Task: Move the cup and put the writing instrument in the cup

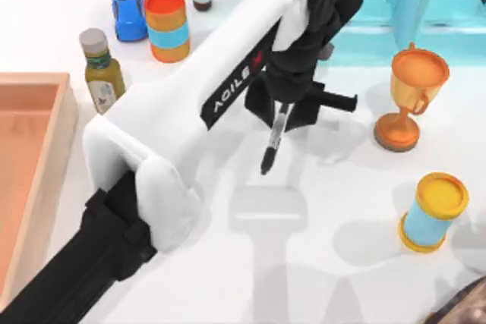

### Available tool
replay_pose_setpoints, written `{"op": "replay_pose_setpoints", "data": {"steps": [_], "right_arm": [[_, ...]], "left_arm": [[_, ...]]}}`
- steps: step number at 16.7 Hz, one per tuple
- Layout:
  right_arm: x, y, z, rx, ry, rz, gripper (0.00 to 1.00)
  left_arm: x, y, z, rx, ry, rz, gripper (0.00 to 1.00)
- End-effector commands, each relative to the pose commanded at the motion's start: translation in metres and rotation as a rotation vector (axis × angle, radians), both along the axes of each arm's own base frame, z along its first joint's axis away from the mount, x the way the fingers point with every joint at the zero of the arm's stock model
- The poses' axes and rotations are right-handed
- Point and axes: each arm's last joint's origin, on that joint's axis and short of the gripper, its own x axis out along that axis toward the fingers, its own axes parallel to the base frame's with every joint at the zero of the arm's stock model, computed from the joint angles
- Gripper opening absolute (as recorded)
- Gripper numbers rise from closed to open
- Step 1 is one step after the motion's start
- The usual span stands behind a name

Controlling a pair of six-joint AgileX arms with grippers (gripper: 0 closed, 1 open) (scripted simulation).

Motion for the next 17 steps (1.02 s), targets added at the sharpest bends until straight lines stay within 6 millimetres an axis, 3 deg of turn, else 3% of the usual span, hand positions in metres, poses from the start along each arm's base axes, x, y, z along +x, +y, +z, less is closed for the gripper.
{"op": "replay_pose_setpoints", "data": {"steps": [10, 17], "right_arm": [[0.0, 0.0, 0.0, 0.0, 0.0, 0.0, 1.0], [0.0, 0.0, 0.0, 0.0, 0.0, 0.0, 1.0]], "left_arm": [[-0.017, -0.013, 0.035, -0.011, -0.017, -0.015, 0.0], [-0.031, -0.008, 0.052, -0.013, -0.015, 0.006, 0.0]]}}
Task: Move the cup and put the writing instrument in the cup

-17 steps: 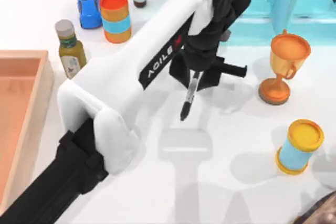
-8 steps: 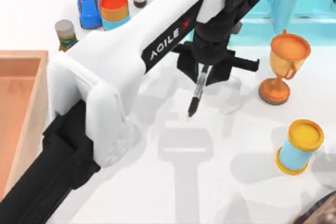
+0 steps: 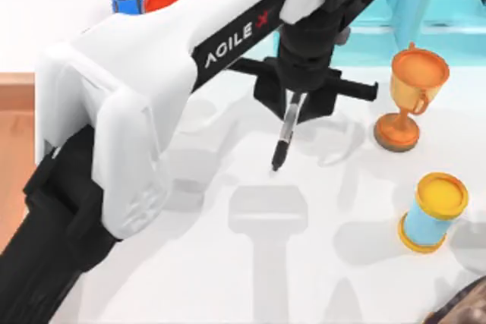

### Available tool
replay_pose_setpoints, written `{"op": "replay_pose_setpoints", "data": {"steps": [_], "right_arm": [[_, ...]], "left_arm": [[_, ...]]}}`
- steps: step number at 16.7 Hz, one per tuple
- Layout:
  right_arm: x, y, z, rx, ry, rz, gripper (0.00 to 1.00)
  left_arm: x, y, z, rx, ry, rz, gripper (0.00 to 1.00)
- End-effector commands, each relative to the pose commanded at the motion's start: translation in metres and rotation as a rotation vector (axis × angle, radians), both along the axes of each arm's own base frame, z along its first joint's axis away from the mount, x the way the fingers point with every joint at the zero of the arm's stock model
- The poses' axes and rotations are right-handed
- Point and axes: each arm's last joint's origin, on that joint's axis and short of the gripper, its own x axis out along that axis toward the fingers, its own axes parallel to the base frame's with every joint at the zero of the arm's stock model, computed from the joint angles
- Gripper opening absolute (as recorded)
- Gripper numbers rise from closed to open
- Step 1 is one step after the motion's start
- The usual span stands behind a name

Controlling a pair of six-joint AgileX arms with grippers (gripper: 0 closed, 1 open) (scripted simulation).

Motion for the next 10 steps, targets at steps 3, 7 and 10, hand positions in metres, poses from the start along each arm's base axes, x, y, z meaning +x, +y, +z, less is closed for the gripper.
{"op": "replay_pose_setpoints", "data": {"steps": [3, 7, 10], "right_arm": [[0.0, 0.0, 0.0, 0.0, 0.0, 0.0, 1.0], [0.0, 0.0, 0.0, 0.0, 0.0, 0.0, 1.0], [0.0, 0.0, 0.0, 0.0, 0.0, 0.0, 1.0]], "left_arm": [[-0.009, 0.004, 0.005, 0.001, 0.003, 0.006, 0.0], [-0.023, 0.008, 0.017, -0.01, -0.014, 0.003, 0.0], [-0.037, 0.013, 0.02, -0.007, -0.014, -0.004, 0.0]]}}
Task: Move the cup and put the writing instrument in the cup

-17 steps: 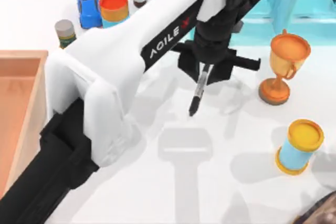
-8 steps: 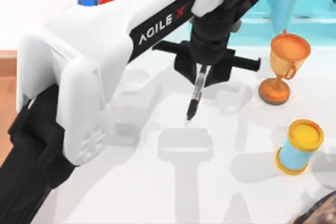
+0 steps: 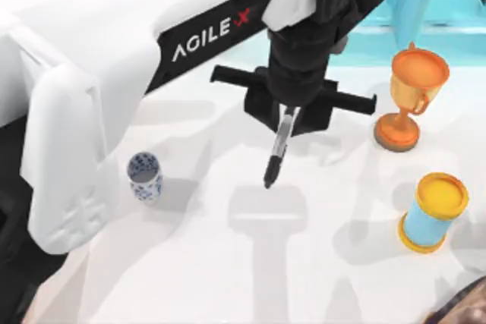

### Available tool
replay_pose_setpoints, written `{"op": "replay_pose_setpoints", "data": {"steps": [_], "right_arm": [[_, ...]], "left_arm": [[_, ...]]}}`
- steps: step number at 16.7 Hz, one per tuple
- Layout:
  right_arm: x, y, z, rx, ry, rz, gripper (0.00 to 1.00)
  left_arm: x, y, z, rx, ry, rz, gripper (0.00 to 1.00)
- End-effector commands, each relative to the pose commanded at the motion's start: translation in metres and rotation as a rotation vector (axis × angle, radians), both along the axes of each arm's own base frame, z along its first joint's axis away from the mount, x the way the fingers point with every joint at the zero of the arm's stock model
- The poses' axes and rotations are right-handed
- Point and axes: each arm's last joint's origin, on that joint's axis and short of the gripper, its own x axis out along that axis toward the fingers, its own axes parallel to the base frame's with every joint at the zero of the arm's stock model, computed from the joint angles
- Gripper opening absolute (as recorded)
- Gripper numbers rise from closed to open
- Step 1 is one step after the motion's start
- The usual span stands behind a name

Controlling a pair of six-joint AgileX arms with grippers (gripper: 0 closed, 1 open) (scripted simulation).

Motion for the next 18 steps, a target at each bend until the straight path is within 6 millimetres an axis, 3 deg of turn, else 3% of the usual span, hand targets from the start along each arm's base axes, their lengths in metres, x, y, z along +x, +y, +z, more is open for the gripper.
{"op": "replay_pose_setpoints", "data": {"steps": [7, 18], "right_arm": [[0.0, 0.0, 0.0, 0.0, 0.0, 0.0, 1.0], [0.0, 0.0, 0.0, 0.0, 0.0, 0.0, 1.0]], "left_arm": [[-0.032, 0.016, -0.001, 0.013, 0.019, -0.001, 0.0], [-0.032, 0.021, -0.006, 0.013, -0.032, -0.006, 0.0]]}}
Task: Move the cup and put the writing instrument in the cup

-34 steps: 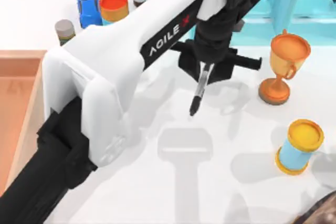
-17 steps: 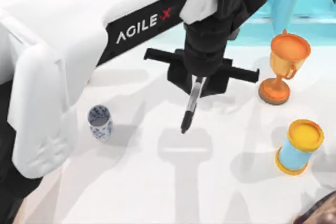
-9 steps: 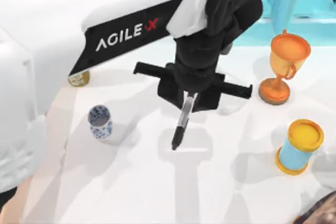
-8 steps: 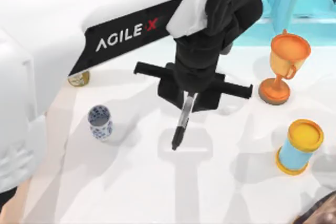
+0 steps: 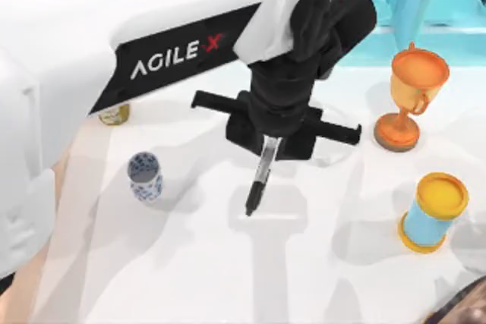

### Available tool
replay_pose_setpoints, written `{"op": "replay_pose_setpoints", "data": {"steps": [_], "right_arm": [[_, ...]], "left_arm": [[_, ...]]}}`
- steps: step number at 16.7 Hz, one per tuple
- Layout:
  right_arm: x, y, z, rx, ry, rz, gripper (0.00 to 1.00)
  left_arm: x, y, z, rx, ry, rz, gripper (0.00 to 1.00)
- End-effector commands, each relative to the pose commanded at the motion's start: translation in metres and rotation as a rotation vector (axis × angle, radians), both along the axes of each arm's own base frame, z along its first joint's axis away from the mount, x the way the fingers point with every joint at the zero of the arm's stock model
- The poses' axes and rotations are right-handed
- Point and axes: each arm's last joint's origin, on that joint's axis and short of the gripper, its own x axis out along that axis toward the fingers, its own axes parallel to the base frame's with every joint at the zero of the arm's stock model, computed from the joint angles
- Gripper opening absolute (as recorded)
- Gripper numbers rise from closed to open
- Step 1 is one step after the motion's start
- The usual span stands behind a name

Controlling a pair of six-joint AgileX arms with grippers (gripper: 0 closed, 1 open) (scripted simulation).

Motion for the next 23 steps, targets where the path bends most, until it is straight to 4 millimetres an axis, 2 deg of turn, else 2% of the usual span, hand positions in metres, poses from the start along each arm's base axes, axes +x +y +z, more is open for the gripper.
{"op": "replay_pose_setpoints", "data": {"steps": [3, 10, 23], "right_arm": [[0.0, 0.0, 0.0, 0.0, 0.0, 0.0, 1.0], [0.0, 0.0, 0.0, 0.0, 0.0, 0.0, 1.0], [0.0, 0.0, 0.0, 0.0, 0.0, 0.0, 1.0]], "left_arm": [[-0.004, 0.011, -0.006, -0.024, -0.099, -0.012, 0.0], [-0.024, 0.059, -0.015, -0.114, -0.362, -0.018, 0.0], [-0.076, 0.12, 0.011, -0.384, -0.913, -0.007, 0.0]]}}
